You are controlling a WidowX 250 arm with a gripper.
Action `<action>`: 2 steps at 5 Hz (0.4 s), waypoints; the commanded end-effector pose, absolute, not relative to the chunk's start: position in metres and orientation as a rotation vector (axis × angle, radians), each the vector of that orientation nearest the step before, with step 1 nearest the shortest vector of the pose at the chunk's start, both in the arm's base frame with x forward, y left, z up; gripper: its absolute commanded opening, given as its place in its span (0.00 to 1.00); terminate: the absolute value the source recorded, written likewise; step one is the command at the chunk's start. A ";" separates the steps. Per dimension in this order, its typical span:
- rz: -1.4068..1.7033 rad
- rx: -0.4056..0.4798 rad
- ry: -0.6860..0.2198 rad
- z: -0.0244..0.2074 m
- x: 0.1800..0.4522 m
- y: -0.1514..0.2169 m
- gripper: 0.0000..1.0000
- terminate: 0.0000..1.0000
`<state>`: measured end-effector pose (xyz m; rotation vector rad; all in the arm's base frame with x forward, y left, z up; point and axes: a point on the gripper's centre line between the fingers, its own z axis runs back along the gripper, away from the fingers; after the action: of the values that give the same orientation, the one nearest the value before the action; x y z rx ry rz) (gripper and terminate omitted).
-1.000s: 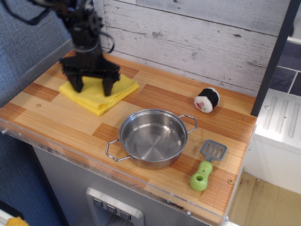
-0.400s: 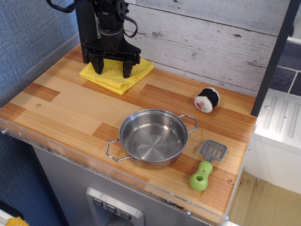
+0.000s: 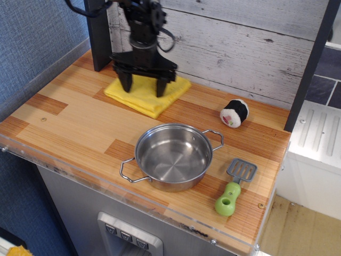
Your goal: Slide the yellow rag next to the sushi.
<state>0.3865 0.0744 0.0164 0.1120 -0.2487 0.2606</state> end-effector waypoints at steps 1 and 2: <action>0.280 0.120 -0.371 0.067 0.382 0.066 1.00 0.00; 0.286 0.121 -0.381 0.074 0.377 0.066 1.00 0.00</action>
<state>0.3766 0.0726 0.0528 0.1227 -0.3165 0.2948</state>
